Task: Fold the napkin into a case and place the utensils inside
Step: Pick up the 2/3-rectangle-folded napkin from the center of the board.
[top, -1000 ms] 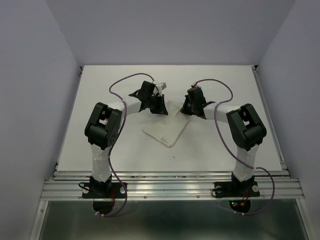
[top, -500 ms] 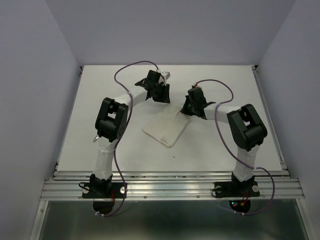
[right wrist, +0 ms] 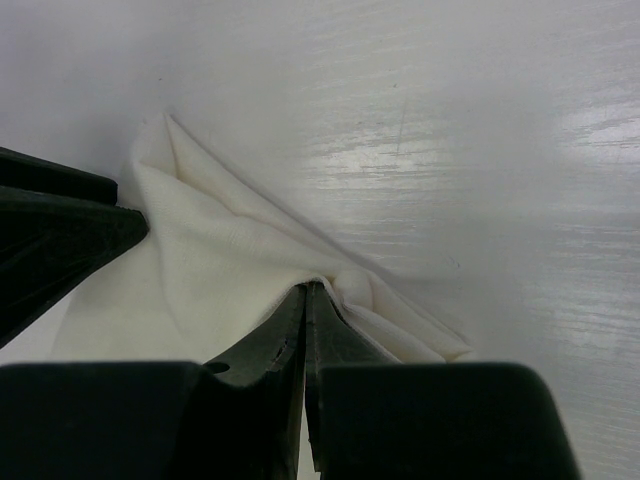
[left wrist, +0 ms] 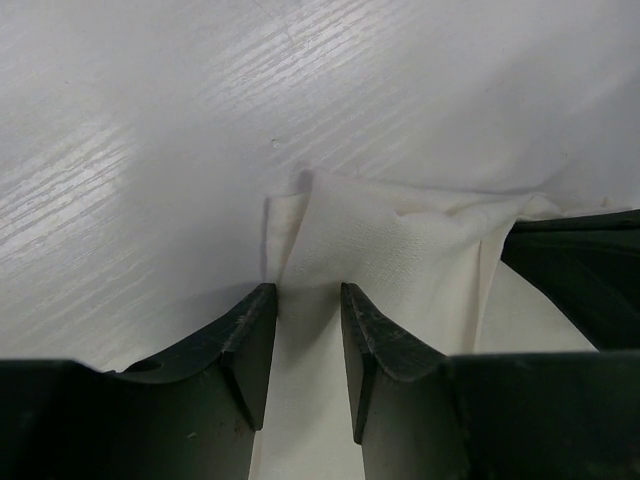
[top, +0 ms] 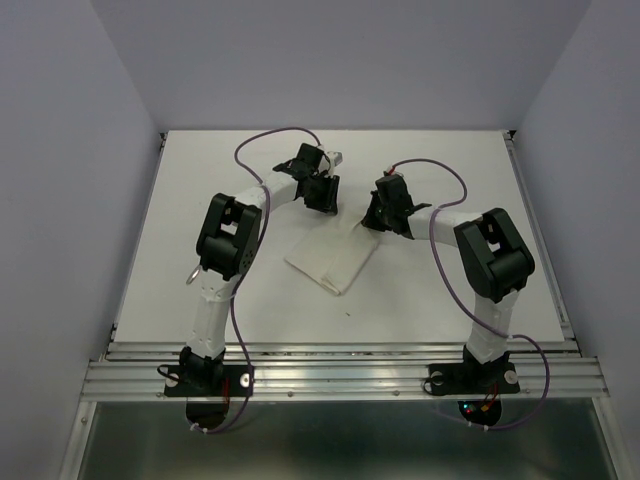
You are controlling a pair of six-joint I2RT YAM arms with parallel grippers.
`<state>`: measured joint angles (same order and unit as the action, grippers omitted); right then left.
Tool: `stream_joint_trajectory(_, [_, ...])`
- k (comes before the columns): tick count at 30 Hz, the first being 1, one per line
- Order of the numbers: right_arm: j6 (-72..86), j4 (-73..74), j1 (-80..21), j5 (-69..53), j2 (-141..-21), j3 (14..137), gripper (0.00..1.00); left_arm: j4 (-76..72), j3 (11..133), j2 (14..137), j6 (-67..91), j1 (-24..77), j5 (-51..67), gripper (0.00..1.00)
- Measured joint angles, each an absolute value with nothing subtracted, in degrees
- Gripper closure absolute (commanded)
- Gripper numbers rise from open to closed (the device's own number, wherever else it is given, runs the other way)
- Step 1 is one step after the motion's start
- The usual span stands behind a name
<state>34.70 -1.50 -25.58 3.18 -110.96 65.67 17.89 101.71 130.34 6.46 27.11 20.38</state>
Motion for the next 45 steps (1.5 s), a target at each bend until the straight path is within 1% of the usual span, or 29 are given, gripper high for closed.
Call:
stream_joint_trajectory(9, [34.7,-1.2,-25.6,3.1,-111.0,65.8,0.94,18.5,101.7,130.4,6.0,27.2,22.5,0.57])
stream_joint_trajectory(11, [34.7,-1.1,-25.6,3.1,-111.0,65.8,0.94,18.6,101.7,130.5,5.9,27.3,22.4,0.59])
stream_joint_trajectory(13, [34.7,-1.1,-25.6,3.0,-111.0,65.8,0.95,18.7,101.7,130.5,5.8,27.5,22.2,0.65])
stream_joint_trajectory(14, [34.7,-1.1,-25.6,3.0,-111.0,65.8,0.94,18.7,101.7,130.5,5.8,27.6,22.2,0.74])
stream_joint_trajectory(16, [34.7,-1.0,-25.6,3.0,-111.0,65.8,0.95,18.7,101.7,130.7,6.0,27.9,22.1,0.83])
stream_joint_trajectory(17, [34.7,-1.0,-25.6,3.0,-111.0,65.8,0.94,18.7,101.7,130.8,6.0,28.0,22.1,0.95])
stream_joint_trajectory(18, [34.7,-1.0,-25.6,3.0,-111.0,65.8,0.95,18.7,101.8,130.9,6.0,28.1,22.2,1.0])
stream_joint_trajectory(25, [34.8,-0.3,-25.6,3.2,-111.0,66.2,0.94,19.3,102.5,131.1,6.7,28.1,22.5,1.0])
stream_joint_trajectory(32, [35.5,2.2,-25.6,3.8,-111.0,67.2,0.95,18.4,101.0,130.2,9.6,27.6,26.3,1.0])
stream_joint_trajectory(45, [38.2,5.0,-25.6,5.4,-111.0,68.3,0.94,11.4,93.7,120.9,17.1,27.6,34.6,1.0])
